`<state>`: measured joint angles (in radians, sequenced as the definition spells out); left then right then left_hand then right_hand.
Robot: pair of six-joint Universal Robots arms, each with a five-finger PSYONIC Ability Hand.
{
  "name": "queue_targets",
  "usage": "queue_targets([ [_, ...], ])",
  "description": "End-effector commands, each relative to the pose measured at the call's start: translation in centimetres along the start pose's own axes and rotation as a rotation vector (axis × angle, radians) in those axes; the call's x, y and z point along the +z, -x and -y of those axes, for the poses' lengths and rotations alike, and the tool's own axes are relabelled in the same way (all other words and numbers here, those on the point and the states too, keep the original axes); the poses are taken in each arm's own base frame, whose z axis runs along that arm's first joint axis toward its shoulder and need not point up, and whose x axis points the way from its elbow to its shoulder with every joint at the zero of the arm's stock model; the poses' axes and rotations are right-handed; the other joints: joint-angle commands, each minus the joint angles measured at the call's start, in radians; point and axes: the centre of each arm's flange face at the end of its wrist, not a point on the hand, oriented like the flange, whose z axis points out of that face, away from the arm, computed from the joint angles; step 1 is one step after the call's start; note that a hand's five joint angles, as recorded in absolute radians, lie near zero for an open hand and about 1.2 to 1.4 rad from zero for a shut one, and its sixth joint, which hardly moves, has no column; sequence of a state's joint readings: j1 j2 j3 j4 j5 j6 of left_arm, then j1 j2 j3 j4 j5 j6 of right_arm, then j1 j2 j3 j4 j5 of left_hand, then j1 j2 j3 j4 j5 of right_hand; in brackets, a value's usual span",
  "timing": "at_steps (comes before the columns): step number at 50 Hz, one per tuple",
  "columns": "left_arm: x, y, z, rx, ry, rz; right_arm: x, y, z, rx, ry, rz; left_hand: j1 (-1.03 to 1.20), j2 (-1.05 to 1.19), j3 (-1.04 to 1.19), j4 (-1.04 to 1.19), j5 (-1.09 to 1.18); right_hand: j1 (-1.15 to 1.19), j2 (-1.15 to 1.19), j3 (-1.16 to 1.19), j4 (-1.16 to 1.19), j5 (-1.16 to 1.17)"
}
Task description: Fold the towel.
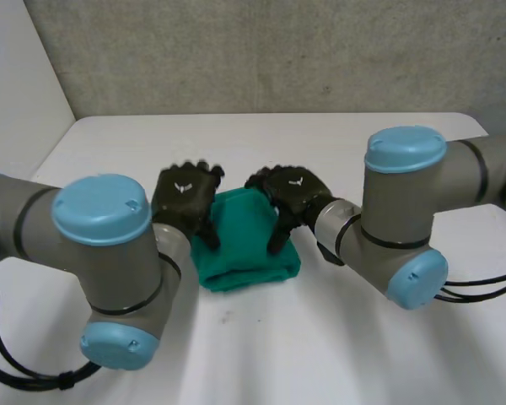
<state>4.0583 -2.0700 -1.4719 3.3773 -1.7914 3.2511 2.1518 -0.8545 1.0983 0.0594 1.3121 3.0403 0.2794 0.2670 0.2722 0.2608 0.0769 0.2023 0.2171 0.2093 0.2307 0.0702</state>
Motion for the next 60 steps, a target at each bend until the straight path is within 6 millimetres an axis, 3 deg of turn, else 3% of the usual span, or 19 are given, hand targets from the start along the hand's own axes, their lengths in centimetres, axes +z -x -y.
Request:
queue_targets([
  [1,-0.2,0.2,-4.8,0.012,0.217,-0.005,2.3,-0.6,-3.7,0.015,0.19,-0.014,-0.019,-0.007,-0.012,0.0,0.009,-0.028,-0.043,-0.035,-0.056,-0.07],
  [8,-0.3,0.7,-5.4,0.02,0.266,-0.003,2.6,-0.8,-3.8,-0.007,0.234,-0.041,-0.028,-0.015,-0.021,-0.009,0.0,-0.028,-0.043,-0.035,-0.056,-0.07],
  [12,-0.5,0.9,-3.4,0.011,0.214,-0.004,2.1,-0.6,-1.7,-0.026,0.184,-0.043,-0.031,-0.018,-0.023,-0.012,-0.003,-0.028,-0.043,-0.035,-0.056,-0.07],
  [13,-0.6,1.0,-2.8,0.008,0.199,-0.004,1.5,-0.9,-0.1,-0.029,0.144,-0.061,-0.031,-0.018,-0.023,-0.012,-0.003,-0.028,-0.043,-0.035,-0.056,-0.07],
  [17,-0.9,1.4,1.0,-0.017,0.087,-0.007,-0.6,-2.0,5.0,-0.043,-0.012,-0.171,-0.034,-0.021,-0.026,-0.015,-0.006,-0.028,-0.043,-0.035,-0.056,-0.07],
  [18,-1.1,1.8,3.0,-0.031,0.034,-0.008,-1.1,-2.3,5.8,-0.044,-0.044,-0.203,-0.034,-0.021,-0.026,-0.015,-0.006,-0.028,-0.043,-0.035,-0.056,-0.07],
  [20,-1.2,2.5,4.8,-0.043,-0.014,-0.003,-2.2,-2.9,7.6,-0.043,-0.11,-0.278,-0.031,-0.018,-0.024,-0.012,-0.003,-0.028,-0.043,-0.035,-0.056,-0.07],
  [21,-1.2,3.6,6.3,-0.055,-0.044,0.01,-3.7,-3.9,9.3,-0.042,-0.177,-0.363,-0.025,-0.012,-0.018,-0.006,0.003,-0.028,-0.043,-0.035,-0.056,-0.07],
  [24,-1.4,4.9,7.9,-0.068,-0.068,0.028,-5.9,-5.5,11.4,-0.046,-0.262,-0.481,-0.016,-0.004,-0.009,0.003,0.012,-0.028,-0.043,-0.035,-0.056,-0.07],
  [25,-2.0,7.0,10.5,-0.102,-0.098,0.06,-6.6,-5.9,12.0,-0.043,-0.287,-0.512,-0.013,-0.001,-0.006,0.006,0.015,-0.028,-0.043,-0.035,-0.056,-0.07],
  [27,-2.6,8.5,12.0,-0.14,-0.103,0.08,-8.7,-6.8,13.3,-0.037,-0.333,-0.58,-0.013,-0.001,-0.006,0.006,0.015,-0.028,-0.043,-0.035,-0.056,-0.07],
  [32,-3.6,11.0,13.7,-0.24,-0.061,0.061,-11.0,-7.7,13.0,-0.052,-0.278,-0.612,-0.01,0.002,-0.003,0.008,0.018,-0.028,-0.043,-0.035,-0.056,-0.07],
  [37,-5.0,12.4,15.0,-0.27,-0.087,0.042,-11.5,-7.4,12.6,-0.053,-0.244,-0.59,-0.019,-0.007,-0.012,0.0,0.009,-0.028,-0.043,-0.035,-0.056,-0.07],
  [47,-5.9,11.9,14.8,-0.269,-0.086,0.029,-12.3,-7.2,13.2,-0.062,-0.268,-0.559,-0.039,-0.027,-0.032,-0.021,-0.011,-0.028,-0.043,-0.035,-0.056,-0.07],
  [60,-5.8,11.5,14.6,-0.259,-0.133,0.025,-12.2,-7.2,12.3,-0.064,-0.243,-0.559,-0.054,-0.042,-0.047,-0.036,-0.026,-0.028,-0.043,-0.035,-0.056,-0.07],
])
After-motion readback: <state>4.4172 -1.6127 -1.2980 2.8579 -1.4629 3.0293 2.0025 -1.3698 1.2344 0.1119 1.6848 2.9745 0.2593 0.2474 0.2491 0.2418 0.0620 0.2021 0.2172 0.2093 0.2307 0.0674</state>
